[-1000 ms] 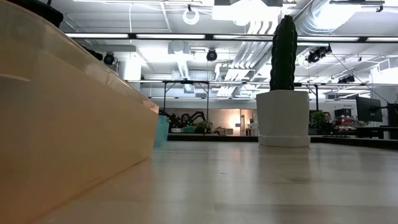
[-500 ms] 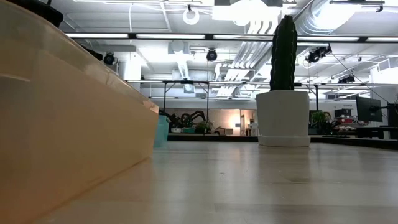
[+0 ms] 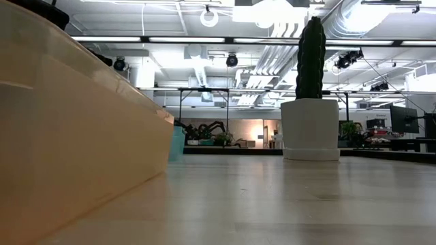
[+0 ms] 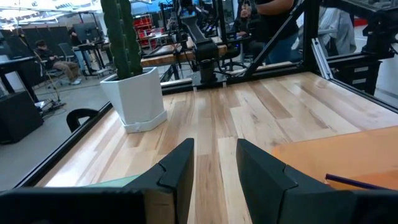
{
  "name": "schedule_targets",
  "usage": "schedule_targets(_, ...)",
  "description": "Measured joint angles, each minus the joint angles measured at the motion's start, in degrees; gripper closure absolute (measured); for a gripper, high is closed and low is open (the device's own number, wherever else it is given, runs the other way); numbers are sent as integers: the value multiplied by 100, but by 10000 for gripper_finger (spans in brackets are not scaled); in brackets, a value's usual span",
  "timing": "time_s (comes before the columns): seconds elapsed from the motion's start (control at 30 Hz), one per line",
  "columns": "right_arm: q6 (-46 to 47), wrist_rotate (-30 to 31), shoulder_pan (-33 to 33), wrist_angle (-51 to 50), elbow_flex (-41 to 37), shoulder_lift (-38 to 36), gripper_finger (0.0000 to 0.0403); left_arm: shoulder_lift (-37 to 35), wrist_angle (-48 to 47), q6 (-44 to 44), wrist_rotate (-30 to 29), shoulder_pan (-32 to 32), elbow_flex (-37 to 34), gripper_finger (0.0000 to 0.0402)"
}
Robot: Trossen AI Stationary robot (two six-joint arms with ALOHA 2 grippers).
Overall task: Sort pens & pencils
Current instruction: Return to Home Position
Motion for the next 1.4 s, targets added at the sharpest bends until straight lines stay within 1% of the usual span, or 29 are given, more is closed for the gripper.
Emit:
schedule_targets(0.1, 24, -21, 0, 532, -721, -459, 289, 0, 1, 0, 0, 0, 0, 293)
schedule_targets(0.33, 106, -27, 0, 1534, -2118, -1173, 289, 0, -1, 0, 0, 0, 0, 293)
schedule_targets(0.6, 285, -30, 0, 2558, -3478, -1617, 289, 0, 1, 0, 0, 0, 0, 293)
schedule_targets(0.8, 302, -30, 0, 3190, -4207, -1661, 289, 2, -1, 0, -2, 0, 0, 293)
schedule_targets(0.97, 272, -30, 0, 4237, -4895, -1662, 289, 2, 0, 0, -2, 0, 0, 293)
schedule_targets(1.07, 267, -28, 0, 4674, -5197, -1664, 289, 2, 1, 0, -2, 0, 0, 293)
schedule_targets(1.4, 374, -10, 0, 4693, -5543, -1662, 289, 2, 0, -1, -2, 0, 0, 293)
